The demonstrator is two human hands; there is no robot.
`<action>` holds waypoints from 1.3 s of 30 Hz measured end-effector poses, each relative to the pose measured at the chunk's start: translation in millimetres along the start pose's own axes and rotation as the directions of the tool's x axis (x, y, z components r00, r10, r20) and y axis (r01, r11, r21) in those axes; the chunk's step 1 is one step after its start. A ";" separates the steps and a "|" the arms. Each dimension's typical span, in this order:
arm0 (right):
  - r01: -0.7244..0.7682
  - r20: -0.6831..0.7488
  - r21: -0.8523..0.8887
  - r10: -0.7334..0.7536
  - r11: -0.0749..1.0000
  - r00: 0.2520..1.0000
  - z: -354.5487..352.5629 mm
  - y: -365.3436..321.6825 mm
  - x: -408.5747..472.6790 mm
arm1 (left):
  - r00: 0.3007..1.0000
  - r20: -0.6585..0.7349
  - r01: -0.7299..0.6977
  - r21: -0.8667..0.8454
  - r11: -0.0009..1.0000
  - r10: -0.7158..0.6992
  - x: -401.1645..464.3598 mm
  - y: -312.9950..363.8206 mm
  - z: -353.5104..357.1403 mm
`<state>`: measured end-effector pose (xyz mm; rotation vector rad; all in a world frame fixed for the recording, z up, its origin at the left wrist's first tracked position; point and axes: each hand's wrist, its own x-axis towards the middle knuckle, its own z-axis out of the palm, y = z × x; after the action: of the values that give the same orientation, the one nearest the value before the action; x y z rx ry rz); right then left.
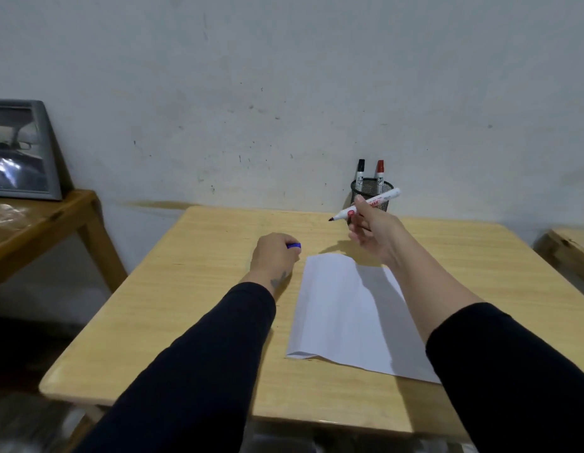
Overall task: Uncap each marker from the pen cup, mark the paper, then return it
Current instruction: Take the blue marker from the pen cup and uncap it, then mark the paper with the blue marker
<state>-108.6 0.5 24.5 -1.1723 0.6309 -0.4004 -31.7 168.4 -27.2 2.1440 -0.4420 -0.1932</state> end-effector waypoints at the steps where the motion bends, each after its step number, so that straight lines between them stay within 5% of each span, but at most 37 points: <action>1: -0.002 -0.015 -0.034 0.001 0.999 1.000 3.7 4.8 -1.4 | 1.000 -0.022 0.001 0.070 0.998 0.000 1.0 -5.0 4.4; 6: 0.050 -0.025 -0.055 -0.052 0.997 0.998 14.0 30.3 -3.5 | 0.987 -0.045 -0.118 0.424 0.898 0.151 -0.4 -14.1 15.1; 14: 0.109 0.009 0.191 -0.113 0.975 0.994 40.5 51.7 -1.7 | 0.966 0.188 -0.255 0.551 0.794 0.180 -10.5 -32.3 5.0; 26: 0.284 -0.043 -0.322 -0.314 0.903 0.948 35.8 77.1 -4.8 | 0.960 0.202 -0.276 0.598 0.752 0.192 -9.2 -38.0 8.5; 39: 0.273 -0.059 -0.516 -0.352 0.812 0.934 38.1 83.0 2.5 | 0.968 0.186 -0.251 0.619 0.745 0.172 -9.3 -36.2 10.5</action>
<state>-84.7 55.5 -44.4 -1.7732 0.6973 -0.6369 -34.7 182.9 -63.1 2.7327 -0.9265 -0.0334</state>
